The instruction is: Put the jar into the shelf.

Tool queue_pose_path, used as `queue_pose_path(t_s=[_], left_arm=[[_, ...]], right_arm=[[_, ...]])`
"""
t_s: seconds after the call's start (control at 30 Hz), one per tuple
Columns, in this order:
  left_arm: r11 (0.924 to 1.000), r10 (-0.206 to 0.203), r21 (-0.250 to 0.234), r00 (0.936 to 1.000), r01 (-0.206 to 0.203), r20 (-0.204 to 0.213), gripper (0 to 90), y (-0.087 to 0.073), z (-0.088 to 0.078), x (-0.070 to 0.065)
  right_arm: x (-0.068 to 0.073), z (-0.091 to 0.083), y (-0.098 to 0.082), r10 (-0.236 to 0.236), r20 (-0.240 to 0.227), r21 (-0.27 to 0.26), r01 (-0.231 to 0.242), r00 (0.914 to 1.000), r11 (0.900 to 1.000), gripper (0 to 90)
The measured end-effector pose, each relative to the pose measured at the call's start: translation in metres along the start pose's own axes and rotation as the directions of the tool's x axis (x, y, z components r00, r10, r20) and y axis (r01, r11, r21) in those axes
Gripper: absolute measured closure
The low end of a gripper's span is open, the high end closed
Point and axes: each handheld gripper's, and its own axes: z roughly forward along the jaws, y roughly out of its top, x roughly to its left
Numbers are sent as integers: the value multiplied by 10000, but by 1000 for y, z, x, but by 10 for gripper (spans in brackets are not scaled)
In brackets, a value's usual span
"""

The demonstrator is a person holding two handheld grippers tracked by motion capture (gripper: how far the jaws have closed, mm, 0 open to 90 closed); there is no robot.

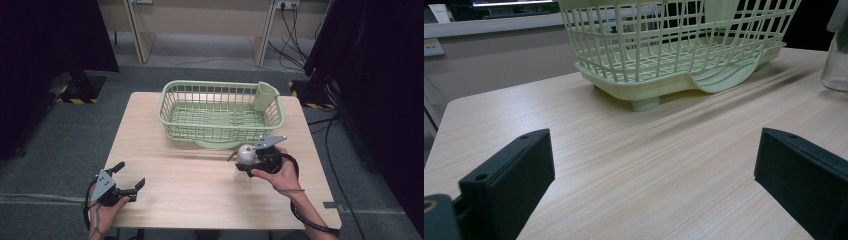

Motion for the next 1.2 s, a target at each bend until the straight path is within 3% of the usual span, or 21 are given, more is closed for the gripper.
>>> queue_pose_path(t_s=[0.7, 1.2], left_arm=[[10000, -31, 1, 10000, 31, -8, 22, 0, 0, 0], [10000, -39, 6, 10000, 39, -7, 22, 0, 0, 0]], right_arm=[[-2, -29, 41, -224, -223, -856, 204, 9995, 9961, 278], [-11, -47, 70, -273, -51, -1463, 262, 9996, 9889, 278]])
